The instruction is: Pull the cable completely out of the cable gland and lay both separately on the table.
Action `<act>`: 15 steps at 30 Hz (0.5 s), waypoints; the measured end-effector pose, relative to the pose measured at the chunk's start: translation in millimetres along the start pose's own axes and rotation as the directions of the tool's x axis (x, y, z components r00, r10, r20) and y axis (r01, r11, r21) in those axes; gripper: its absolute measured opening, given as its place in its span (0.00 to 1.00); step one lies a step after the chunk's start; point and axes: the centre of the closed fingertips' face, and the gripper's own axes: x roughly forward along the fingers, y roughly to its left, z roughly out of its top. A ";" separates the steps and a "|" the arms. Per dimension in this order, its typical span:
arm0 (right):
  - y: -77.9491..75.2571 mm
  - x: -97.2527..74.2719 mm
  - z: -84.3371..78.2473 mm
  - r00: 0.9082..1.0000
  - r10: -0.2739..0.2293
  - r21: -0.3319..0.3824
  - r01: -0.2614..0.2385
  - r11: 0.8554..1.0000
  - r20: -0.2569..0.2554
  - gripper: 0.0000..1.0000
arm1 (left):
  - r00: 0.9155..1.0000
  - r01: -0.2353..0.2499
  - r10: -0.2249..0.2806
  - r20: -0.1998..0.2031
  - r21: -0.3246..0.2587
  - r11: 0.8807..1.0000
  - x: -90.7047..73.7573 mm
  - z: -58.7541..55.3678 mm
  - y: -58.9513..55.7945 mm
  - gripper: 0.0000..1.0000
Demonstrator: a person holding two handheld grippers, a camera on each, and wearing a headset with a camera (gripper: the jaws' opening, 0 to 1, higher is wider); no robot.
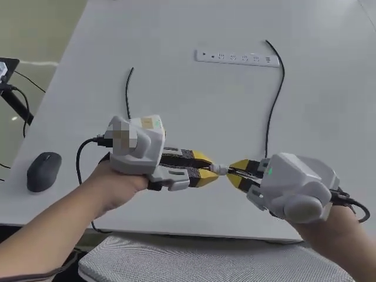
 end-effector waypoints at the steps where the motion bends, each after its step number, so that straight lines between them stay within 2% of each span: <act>1: -1.2 0.0 0.3 1.000 -0.005 0.003 0.005 1.000 0.001 0.01 | 1.000 -0.003 0.003 0.003 0.002 1.000 0.0 0.7 0.9 0.15; 15: -6.2 0.9 -5.1 1.000 -0.017 0.109 0.015 0.994 0.016 0.00 | 1.000 -0.010 0.010 0.004 0.035 0.999 3.4 1.4 3.0 0.15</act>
